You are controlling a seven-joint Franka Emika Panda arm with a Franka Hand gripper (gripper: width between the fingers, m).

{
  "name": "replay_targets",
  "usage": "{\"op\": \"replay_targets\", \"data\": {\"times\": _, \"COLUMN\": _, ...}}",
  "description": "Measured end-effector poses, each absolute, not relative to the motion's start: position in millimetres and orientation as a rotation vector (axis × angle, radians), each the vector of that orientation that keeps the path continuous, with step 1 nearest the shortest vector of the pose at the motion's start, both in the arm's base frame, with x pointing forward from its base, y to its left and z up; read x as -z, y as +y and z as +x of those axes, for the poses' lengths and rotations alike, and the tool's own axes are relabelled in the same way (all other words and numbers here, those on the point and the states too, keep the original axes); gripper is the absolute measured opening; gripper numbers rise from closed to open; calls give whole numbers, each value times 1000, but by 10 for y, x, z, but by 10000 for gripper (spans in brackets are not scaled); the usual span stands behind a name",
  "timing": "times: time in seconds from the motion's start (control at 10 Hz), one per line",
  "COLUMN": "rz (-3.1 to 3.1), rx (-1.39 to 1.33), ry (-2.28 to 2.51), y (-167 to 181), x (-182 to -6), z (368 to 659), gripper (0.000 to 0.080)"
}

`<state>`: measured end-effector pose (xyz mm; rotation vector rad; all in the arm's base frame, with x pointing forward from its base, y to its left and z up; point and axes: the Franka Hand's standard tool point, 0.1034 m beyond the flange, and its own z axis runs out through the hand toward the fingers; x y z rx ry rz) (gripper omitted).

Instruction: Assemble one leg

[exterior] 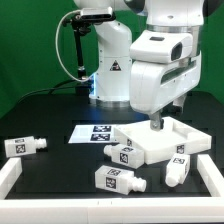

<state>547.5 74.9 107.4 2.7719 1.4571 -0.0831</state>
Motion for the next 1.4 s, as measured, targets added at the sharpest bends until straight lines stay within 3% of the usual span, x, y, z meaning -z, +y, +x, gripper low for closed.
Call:
{"op": "replay_targets", "data": {"times": 0.7, "rz": 2775, "rx": 87, "ry": 1455, "y": 743, "x": -1056, "z": 5469, "gripper": 650}}
{"op": "replay_targets", "data": {"times": 1.0, "rz": 2775, "rx": 60, "ry": 1464, "y": 322, "x": -911, "z": 5505, "gripper": 650}}
{"op": "replay_targets", "data": {"times": 1.1, "rz": 2740, "rx": 62, "ry": 1534, "y": 132, "x": -874, "z": 5644, "gripper": 650}}
{"op": "replay_targets", "data": {"times": 1.4, "rz": 2662, "rx": -11, "ry": 1647, "y": -41, "x": -668, "z": 5786, "gripper": 650}}
